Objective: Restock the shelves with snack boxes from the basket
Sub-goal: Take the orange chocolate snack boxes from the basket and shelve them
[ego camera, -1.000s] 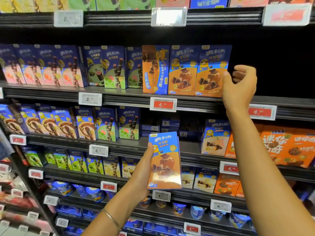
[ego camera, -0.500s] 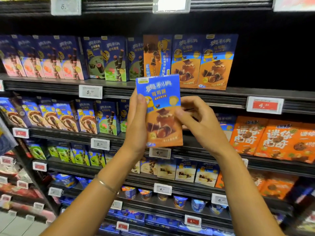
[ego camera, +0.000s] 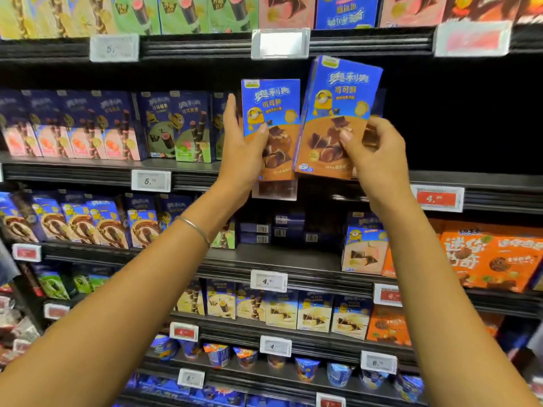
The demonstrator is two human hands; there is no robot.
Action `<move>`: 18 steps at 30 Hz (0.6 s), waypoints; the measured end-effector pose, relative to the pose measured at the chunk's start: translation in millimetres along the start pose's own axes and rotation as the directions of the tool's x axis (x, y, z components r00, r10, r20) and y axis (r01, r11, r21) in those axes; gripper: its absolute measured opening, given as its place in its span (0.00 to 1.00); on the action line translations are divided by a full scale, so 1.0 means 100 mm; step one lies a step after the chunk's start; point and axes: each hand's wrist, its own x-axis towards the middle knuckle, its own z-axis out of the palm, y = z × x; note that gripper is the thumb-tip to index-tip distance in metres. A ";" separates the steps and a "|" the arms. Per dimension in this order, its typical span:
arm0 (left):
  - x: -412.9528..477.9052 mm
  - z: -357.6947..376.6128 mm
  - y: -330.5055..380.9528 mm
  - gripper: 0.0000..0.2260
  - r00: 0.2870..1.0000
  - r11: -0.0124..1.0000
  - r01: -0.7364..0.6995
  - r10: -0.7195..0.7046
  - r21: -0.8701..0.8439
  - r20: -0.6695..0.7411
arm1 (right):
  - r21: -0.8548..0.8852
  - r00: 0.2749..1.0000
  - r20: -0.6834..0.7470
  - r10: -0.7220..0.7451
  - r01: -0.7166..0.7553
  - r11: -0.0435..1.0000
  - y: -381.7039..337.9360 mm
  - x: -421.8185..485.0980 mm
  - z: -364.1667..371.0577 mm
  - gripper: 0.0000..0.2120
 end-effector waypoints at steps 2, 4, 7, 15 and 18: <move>0.10 0.00 -0.01 0.25 0.999 0.999 0.040 -0.040 0.004 0.005 | -0.041 0.997 -0.063 -0.036 0.034 0.999 0.06 0.14 -0.05 0.18; 0.17 0.01 -0.03 0.20 0.999 0.998 0.050 -0.051 0.044 0.017 | -0.095 0.992 -0.101 -0.072 0.063 0.994 0.12 0.22 -0.08 0.19; 0.21 0.05 -0.06 0.19 0.998 0.996 0.048 -0.051 0.078 0.048 | -0.167 0.989 -0.119 -0.086 0.065 0.984 0.24 0.29 -0.06 0.21; 0.26 0.16 -0.28 0.20 0.998 0.902 0.055 -0.048 0.427 -0.027 | -0.315 0.986 -0.137 -0.093 0.046 0.948 0.49 0.25 0.08 0.20; 0.21 0.14 -0.35 0.22 0.998 0.858 0.003 0.030 0.514 -0.057 | -0.475 0.976 -0.161 -0.146 0.053 0.878 0.57 0.25 0.07 0.19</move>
